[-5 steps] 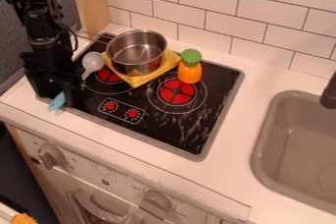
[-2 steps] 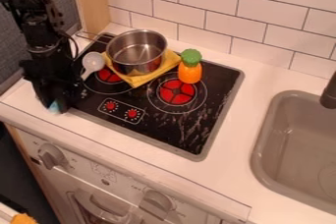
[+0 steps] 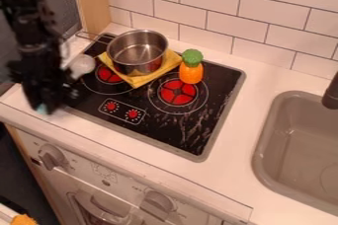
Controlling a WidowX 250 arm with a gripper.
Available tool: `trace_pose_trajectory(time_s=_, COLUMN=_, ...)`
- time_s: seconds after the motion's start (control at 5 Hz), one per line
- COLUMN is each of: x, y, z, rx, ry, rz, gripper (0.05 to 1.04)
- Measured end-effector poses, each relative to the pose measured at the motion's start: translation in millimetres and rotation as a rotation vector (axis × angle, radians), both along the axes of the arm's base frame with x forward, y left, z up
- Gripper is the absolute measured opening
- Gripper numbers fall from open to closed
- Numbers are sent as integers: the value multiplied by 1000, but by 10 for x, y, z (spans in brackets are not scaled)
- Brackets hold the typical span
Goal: Move blue spoon to the bottom corner of the side of the right burner
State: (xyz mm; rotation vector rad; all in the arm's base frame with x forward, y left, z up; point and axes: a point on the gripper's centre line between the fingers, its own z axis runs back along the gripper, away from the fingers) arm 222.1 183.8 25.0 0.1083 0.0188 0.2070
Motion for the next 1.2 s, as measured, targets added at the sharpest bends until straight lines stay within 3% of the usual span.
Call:
trace_pose_trajectory(time_s=0.4, x=-274, y=-140, z=405, rx=50, ry=-3, rz=103, gripper=328)
trace_pose_trajectory(time_s=0.8, x=-307, y=-1055, z=348, rx=10, ry=-25, rz=-50, gripper=328)
trace_pose_trajectory(time_s=1.2, x=-185, y=-1444, z=162, rx=15, ry=-57, rz=-87, gripper=328)
